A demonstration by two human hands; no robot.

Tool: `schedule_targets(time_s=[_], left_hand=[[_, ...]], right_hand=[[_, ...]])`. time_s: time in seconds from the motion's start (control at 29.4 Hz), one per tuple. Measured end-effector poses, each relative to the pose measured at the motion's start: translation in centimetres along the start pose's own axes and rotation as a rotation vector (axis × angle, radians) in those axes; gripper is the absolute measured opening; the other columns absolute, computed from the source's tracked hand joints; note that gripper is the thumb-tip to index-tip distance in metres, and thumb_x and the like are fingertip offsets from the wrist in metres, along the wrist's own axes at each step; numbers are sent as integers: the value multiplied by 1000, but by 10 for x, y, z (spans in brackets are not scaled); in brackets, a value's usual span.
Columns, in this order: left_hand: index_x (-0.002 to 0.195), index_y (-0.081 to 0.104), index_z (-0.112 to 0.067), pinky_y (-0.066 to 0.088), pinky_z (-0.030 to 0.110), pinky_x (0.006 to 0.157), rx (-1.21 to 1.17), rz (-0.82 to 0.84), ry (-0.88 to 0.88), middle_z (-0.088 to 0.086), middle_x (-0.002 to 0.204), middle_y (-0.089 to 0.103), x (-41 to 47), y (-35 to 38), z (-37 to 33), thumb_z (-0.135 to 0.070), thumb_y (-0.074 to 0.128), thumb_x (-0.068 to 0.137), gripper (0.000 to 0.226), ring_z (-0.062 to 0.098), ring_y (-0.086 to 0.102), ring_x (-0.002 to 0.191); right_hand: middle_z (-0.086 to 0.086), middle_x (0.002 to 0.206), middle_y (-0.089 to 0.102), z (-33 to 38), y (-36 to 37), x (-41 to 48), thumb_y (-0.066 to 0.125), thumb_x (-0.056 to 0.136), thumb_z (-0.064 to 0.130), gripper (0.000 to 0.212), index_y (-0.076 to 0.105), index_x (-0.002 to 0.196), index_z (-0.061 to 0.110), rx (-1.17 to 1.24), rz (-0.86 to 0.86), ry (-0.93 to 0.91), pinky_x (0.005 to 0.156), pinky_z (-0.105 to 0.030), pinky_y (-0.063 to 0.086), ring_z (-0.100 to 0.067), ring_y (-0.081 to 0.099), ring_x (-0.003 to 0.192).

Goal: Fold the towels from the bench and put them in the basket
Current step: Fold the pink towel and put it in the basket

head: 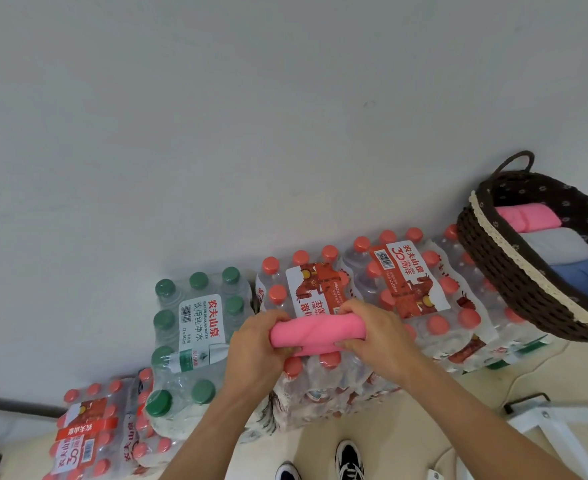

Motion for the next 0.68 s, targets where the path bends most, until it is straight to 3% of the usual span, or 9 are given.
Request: schedule_targets(time_s=[0.14, 0.24, 0.37, 0.44, 0.58, 0.68], left_hand=[[97, 70, -31, 45, 22, 72, -29, -7, 7, -18, 87, 61, -1, -3, 3, -18, 84, 66, 36, 11, 56, 87], [92, 67, -26, 55, 33, 73, -322, 52, -128, -2, 86, 71, -2, -5, 5, -15, 86, 65, 34, 19, 65, 86], [100, 69, -14, 56, 22, 68, -701, 76, -141, 2, 90, 75, 1, -14, -40, -18, 75, 72, 29, 19, 71, 85], [103, 69, -15, 54, 19, 65, -751, 72, -133, 3, 91, 75, 6, -13, -68, -27, 69, 78, 28, 16, 72, 83], [109, 64, -20, 56, 28, 73, -699, 52, -92, 2, 98, 73, 21, 8, -121, -49, 60, 78, 43, 14, 71, 86], [110, 57, -23, 51, 18, 58, -676, 25, -51, 0, 92, 68, 36, 32, -170, -43, 57, 88, 30, 3, 67, 68]], right_hand=[[18, 93, 62, -3, -3, -5, 83, 70, 20, 40, 61, 103, 26, 172, 20, 84, 64, -11, 43, -1, 59, 83], [9, 93, 66, -4, -15, -6, 82, 71, 18, 32, 62, 96, 24, 361, 55, 109, 73, -28, 57, -9, 63, 87], [6, 102, 70, 0, -63, -11, 73, 82, 16, 29, 64, 109, 23, 580, 13, 101, 80, -25, 57, -9, 66, 96], [4, 105, 71, -1, -90, -11, 68, 87, 16, 26, 63, 112, 23, 676, -39, 75, 77, -25, 57, -12, 68, 95], [-4, 99, 71, -21, -144, -14, 61, 91, 14, 22, 62, 111, 25, 824, -144, 75, 49, -32, 53, -26, 66, 63], [-4, 104, 69, -56, -189, -18, 65, 88, 18, 31, 59, 117, 28, 833, -230, 111, 59, -29, 56, -19, 70, 79]])
Point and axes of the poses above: each hand's wrist, its own x-axis towards the middle knuckle, its own y-axis out of the palm, z = x × y, the point moved 8 cm from there along x, towards the middle knuckle
